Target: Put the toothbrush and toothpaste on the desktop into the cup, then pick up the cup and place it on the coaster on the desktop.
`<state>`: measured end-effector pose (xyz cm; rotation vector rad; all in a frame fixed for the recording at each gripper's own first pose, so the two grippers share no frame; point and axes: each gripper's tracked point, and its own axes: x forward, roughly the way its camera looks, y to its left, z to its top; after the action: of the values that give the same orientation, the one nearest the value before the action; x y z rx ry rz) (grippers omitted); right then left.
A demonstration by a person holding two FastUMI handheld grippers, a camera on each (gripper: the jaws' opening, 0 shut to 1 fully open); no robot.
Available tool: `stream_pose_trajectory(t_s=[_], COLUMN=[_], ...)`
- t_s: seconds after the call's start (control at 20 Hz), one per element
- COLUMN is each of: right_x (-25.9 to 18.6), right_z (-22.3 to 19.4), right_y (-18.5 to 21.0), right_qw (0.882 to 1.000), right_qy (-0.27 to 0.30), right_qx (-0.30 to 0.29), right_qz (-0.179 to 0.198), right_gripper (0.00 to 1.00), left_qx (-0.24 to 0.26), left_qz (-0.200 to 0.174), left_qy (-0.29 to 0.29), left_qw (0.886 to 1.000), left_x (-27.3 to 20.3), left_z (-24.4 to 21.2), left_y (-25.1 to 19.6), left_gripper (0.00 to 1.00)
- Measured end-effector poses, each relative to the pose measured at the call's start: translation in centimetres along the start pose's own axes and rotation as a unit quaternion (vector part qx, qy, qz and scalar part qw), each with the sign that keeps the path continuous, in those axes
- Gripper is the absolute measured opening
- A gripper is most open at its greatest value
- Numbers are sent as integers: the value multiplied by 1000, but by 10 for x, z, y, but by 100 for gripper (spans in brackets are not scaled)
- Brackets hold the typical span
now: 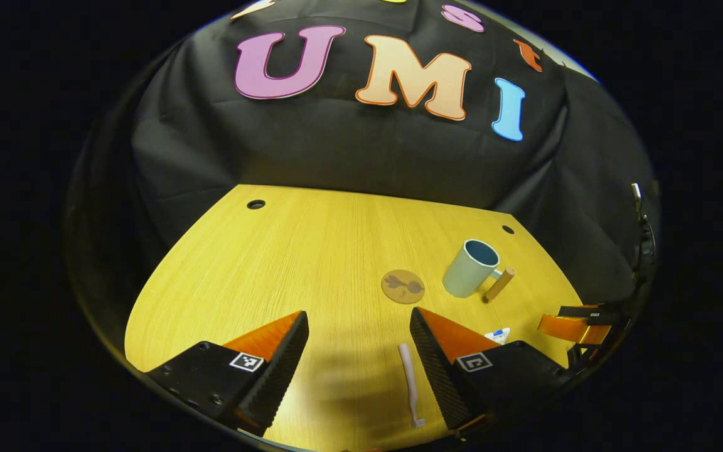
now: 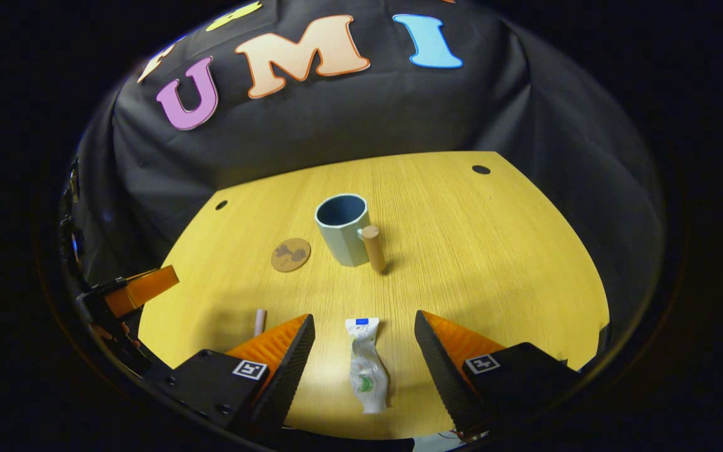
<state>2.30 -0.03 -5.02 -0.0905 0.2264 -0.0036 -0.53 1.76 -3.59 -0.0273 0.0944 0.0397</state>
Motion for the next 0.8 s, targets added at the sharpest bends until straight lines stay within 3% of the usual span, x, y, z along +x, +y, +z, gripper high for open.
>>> stream_pose_trajectory(t_s=[0.35, 0.65, 0.7, 0.8], right_x=[34, 55, 57, 63], right_z=[-25, -50, -54, -60], right_y=[2, 2, 3, 4], right_qw=[996, 985, 983, 979], right_qy=[86, 166, 178, 197], right_qx=[-36, -41, -43, -42], right_qz=[-5, -9, -9, -13], right_gripper=[97, 97, 90, 89], left_qx=[9, 9, 8, 4], left_qz=[26, 29, 30, 32], left_qy=[22, 41, 44, 48], left_qw=[999, 999, 999, 998], left_x=[6, 13, 13, 15], left_z=[-10, -22, -24, -26], left_y=[15, 19, 20, 22], left_gripper=[95, 95, 95, 95])
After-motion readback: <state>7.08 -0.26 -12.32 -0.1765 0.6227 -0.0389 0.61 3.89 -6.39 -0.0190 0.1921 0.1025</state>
